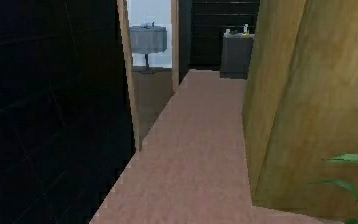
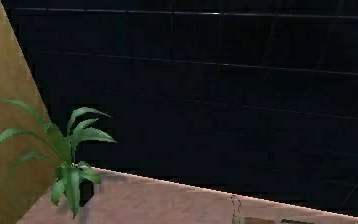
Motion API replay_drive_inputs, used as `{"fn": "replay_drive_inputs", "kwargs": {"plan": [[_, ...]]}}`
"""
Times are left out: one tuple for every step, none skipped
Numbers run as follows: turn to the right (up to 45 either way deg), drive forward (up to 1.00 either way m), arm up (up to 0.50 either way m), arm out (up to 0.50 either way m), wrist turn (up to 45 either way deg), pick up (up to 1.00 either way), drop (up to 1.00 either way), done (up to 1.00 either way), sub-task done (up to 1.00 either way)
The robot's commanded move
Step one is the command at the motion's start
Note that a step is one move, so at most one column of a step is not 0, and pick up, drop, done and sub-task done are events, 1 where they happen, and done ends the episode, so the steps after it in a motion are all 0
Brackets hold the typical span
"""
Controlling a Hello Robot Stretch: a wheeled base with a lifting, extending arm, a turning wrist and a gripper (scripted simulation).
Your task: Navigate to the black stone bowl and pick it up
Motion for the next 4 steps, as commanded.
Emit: {"fn": "replay_drive_inputs", "kwargs": {"plan": [[3.0,0.0,0.0,0.0,0.0,0.0,0.0,0.0,0.0],[0.0,0.75,0.0,0.0,0.0,0.0,0.0,0.0,0.0],[6.0,0.0,0.0,0.0,0.0,0.0,0.0,0.0,0.0],[0.0,1.0,0.0,0.0,0.0,0.0,0.0,0.0,0.0]]}}
